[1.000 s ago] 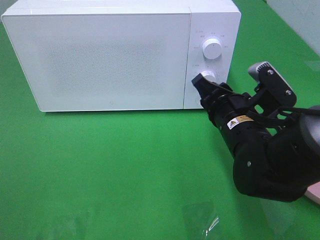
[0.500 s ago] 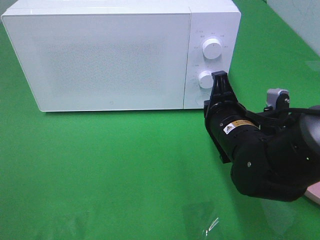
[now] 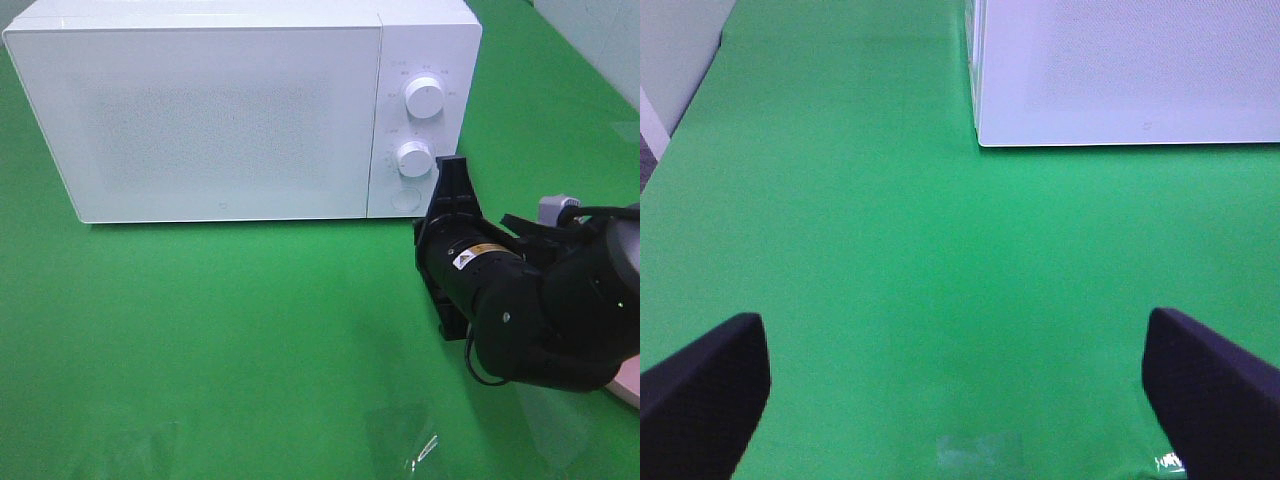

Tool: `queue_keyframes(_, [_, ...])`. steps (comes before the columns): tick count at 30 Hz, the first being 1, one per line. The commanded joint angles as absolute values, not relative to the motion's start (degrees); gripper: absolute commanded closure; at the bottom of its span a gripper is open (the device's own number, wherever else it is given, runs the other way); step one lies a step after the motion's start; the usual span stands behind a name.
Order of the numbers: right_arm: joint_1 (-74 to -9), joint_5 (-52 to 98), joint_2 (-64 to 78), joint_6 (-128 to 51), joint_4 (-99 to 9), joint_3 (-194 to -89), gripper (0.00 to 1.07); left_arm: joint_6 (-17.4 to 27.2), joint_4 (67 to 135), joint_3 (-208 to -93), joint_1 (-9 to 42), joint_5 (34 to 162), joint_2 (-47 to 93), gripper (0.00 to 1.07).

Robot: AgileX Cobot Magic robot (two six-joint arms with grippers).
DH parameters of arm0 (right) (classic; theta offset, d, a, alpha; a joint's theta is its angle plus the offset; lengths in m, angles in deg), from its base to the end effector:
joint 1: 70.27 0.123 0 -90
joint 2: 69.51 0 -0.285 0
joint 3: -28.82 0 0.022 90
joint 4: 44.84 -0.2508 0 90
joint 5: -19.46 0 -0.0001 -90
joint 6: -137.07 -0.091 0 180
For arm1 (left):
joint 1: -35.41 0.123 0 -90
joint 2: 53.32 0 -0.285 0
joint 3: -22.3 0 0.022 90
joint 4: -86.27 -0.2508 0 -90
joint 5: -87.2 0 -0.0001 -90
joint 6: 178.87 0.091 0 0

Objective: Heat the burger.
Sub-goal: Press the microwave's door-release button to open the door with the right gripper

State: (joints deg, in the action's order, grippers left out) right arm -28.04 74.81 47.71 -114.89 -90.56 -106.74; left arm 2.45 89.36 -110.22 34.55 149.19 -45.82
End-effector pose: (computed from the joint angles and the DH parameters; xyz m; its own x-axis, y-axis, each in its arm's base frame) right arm 0.2552 0.1593 0.1125 -0.0795 0.9946 -0.0663 0.3537 0.0903 0.9310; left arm -0.0089 -0.0042 0.2809 -0.4531 0.0045 -0.8915 0.0564 0.9981 -0.0236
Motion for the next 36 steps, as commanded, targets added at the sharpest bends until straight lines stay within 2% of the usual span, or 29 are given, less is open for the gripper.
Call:
queue_keyframes(1, [-30.4,73.9,47.7,-115.2,-87.6,-107.7,1.07,2.4,89.8,-110.1,34.3,148.3,-46.9,0.14])
queue_keyframes(20, [-32.5,73.0,54.8,-121.2,-83.1,-115.3,1.07,2.4,89.8,-110.1,34.3,148.3,-46.9,0.14])
queue_keyframes(36, [-37.0,72.6,57.8,-119.1,-82.4,-120.3,1.07,2.4,89.8,-110.1,34.3,148.3,-46.9,0.14])
